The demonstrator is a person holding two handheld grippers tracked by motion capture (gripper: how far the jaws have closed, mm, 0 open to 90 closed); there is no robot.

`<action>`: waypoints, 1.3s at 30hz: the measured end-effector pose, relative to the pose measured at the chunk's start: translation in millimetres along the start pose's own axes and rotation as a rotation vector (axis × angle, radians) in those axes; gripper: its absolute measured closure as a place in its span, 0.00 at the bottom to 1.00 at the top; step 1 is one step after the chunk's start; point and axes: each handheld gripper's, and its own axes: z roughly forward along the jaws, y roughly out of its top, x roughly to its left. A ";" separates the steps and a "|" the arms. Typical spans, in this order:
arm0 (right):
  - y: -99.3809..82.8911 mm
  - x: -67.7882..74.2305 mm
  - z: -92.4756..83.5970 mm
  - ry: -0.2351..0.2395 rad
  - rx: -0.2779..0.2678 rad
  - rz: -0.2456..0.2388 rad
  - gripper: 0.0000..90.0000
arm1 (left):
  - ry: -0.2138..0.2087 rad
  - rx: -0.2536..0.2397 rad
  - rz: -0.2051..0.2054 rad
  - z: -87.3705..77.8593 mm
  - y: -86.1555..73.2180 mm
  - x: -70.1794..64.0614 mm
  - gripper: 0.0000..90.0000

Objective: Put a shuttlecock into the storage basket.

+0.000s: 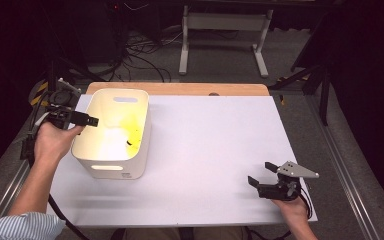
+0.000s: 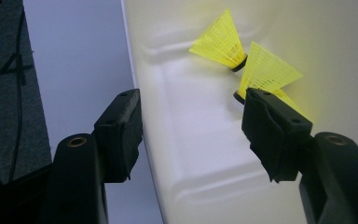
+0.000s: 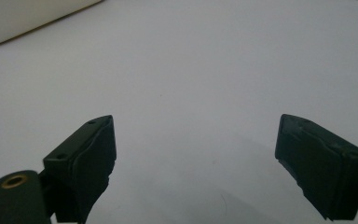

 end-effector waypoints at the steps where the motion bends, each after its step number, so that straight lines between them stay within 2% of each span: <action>1: 0.0 0.1 0.1 0.000 0.000 0.000 0.15 | 0.003 -0.002 -0.002 -0.5 -0.3 0.9 0.43; 20: -0.1 -0.1 0.5 0.002 0.004 -0.002 0.15 | 0.038 -0.021 -0.072 -6.4 -10.0 26.6 0.44; 24: 0.0 0.2 0.6 0.004 0.004 -0.001 0.15 | 0.058 -0.021 -0.078 -6.7 -12.9 30.7 0.45; 39: 0.0 -0.1 0.5 0.002 0.003 -0.002 0.15 | 0.069 -0.037 -0.113 -10.9 -21.7 41.6 0.45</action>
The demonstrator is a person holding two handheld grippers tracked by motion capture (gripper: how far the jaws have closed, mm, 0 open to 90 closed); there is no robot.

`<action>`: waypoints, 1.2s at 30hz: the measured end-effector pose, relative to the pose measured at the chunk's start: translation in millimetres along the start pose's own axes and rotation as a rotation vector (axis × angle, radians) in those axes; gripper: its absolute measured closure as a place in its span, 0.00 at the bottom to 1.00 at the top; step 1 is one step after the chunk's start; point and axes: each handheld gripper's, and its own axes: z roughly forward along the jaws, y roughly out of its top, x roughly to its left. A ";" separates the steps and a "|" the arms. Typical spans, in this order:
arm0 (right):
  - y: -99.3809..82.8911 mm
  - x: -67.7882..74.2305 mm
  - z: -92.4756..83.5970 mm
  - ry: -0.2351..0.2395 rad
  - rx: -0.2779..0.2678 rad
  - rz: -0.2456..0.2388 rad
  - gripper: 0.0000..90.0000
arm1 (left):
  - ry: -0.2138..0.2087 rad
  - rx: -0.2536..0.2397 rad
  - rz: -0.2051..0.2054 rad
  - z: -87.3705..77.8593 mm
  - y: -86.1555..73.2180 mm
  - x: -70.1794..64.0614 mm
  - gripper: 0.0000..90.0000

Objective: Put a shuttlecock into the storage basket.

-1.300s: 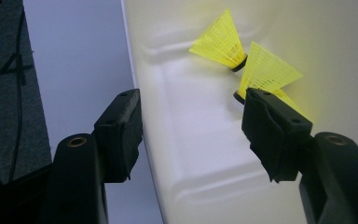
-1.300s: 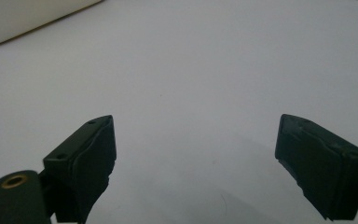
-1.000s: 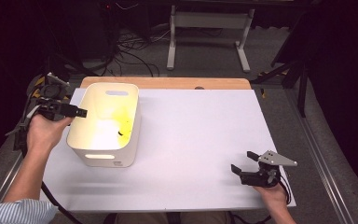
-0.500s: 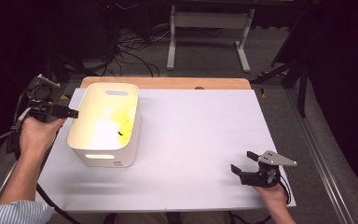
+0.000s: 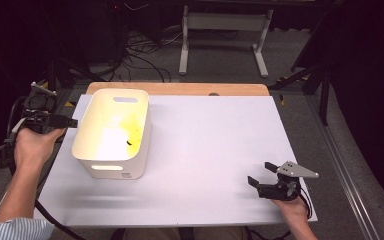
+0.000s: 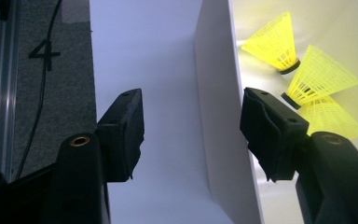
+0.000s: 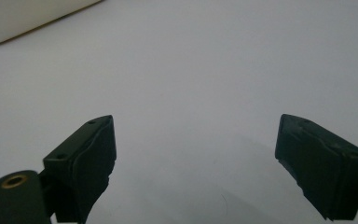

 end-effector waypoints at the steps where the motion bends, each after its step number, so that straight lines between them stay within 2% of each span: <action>1: 0.0 0.2 0.0 0.001 -0.001 0.002 0.15 | 0.001 -0.003 0.001 0.3 -0.7 0.9 0.45; 11: 0.3 -0.3 -0.7 0.000 -0.008 0.003 0.15 | 0.015 -0.007 -0.008 0.5 -9.0 6.8 0.45; 26: 0.5 0.1 -1.0 0.000 -0.009 0.000 0.15 | 0.008 -0.001 0.003 4.3 -18.0 6.8 0.43; 28: 0.5 0.0 -1.0 0.000 -0.009 0.000 0.15 | 0.017 0.000 0.006 5.0 -19.9 7.5 0.43; 31: 0.6 0.2 -1.1 0.001 -0.011 0.002 0.15 | 0.015 0.001 -0.001 7.0 -23.0 6.7 0.41; 36: 0.6 0.4 -1.0 0.000 -0.010 0.001 0.15 | 0.015 -0.007 0.013 8.0 -27.6 3.4 0.40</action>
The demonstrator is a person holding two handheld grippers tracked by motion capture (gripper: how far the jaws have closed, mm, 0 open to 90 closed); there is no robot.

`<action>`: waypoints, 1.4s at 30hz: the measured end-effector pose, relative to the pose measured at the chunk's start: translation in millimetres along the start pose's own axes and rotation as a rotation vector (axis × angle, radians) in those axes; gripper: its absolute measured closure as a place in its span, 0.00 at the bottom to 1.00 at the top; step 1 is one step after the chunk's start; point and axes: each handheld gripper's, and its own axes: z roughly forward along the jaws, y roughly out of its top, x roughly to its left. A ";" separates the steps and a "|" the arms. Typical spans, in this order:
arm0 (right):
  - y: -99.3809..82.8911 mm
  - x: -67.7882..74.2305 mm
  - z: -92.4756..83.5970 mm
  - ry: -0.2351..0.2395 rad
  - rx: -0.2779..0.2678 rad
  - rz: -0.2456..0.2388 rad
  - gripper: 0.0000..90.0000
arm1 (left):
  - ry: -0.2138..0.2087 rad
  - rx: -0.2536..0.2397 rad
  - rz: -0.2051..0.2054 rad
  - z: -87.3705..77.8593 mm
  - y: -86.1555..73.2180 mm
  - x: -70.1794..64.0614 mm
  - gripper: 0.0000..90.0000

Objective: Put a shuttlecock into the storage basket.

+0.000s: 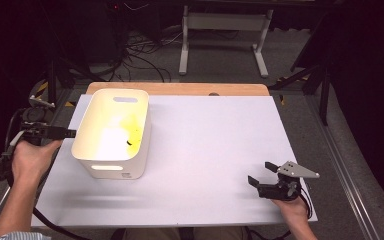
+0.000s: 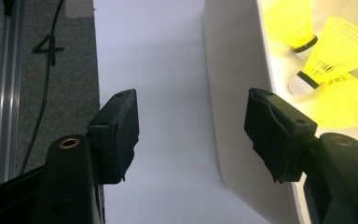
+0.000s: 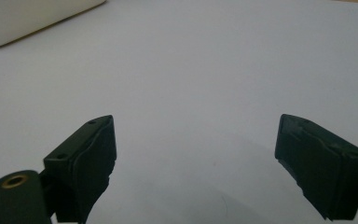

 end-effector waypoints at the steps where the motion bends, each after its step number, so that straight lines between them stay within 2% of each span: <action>1: 0.0 0.2 0.0 0.000 0.000 -0.001 0.15 | 0.002 -0.002 -0.003 0.4 -0.8 -0.1 0.40; 13: 0.1 0.4 -0.4 0.001 -0.002 0.002 0.15 | -0.009 -0.015 -0.011 -0.9 -9.6 3.1 0.39; 28: 0.2 0.5 -0.3 0.000 -0.003 0.001 0.15 | 0.000 -0.022 -0.028 3.1 -23.1 6.4 0.38; 42: 0.4 0.8 -0.8 -0.001 -0.006 -0.003 0.15 | -0.017 -0.026 -0.037 6.6 -34.6 7.4 0.36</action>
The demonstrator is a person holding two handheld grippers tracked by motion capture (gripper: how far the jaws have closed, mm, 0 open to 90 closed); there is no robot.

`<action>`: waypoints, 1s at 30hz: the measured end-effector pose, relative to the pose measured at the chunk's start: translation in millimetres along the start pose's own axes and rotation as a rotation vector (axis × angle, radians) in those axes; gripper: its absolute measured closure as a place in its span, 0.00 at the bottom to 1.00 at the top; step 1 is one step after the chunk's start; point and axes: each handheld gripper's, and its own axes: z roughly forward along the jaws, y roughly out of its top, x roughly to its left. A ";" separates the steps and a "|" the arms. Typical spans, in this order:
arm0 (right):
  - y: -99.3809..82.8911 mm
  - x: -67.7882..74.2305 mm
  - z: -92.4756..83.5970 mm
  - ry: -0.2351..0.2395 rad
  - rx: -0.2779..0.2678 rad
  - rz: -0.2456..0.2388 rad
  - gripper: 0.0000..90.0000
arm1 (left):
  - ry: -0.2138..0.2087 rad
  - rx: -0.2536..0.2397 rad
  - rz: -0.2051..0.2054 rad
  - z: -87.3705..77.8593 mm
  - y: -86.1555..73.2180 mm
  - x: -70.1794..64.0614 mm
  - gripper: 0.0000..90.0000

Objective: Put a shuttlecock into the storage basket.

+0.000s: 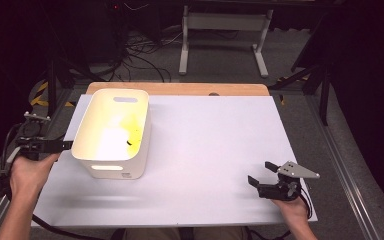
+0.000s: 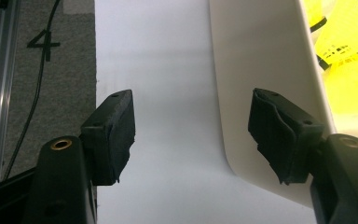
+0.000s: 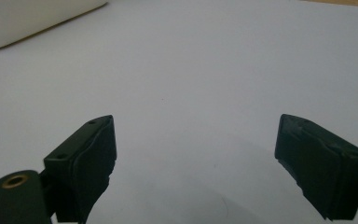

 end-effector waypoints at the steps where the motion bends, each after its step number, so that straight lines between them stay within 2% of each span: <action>1: 0.0 0.1 0.0 0.000 0.001 0.000 0.15 | -0.001 -0.002 0.000 0.0 -0.9 0.1 0.36; 3: 0.1 0.2 0.0 0.000 0.000 -0.002 0.15 | 0.000 -0.007 0.010 0.0 -2.6 0.6 0.36; 18: 0.1 0.4 0.4 0.001 0.001 -0.003 0.15 | -0.011 -0.011 0.011 2.4 -14.4 1.6 0.34; 22: -0.1 0.6 0.4 0.001 0.001 -0.002 0.15 | -0.012 -0.020 0.025 5.4 -19.2 -0.8 0.34; 30: -0.2 0.6 0.4 0.001 0.001 -0.001 0.15 | -0.016 -0.022 0.019 8.3 -26.4 -0.1 0.33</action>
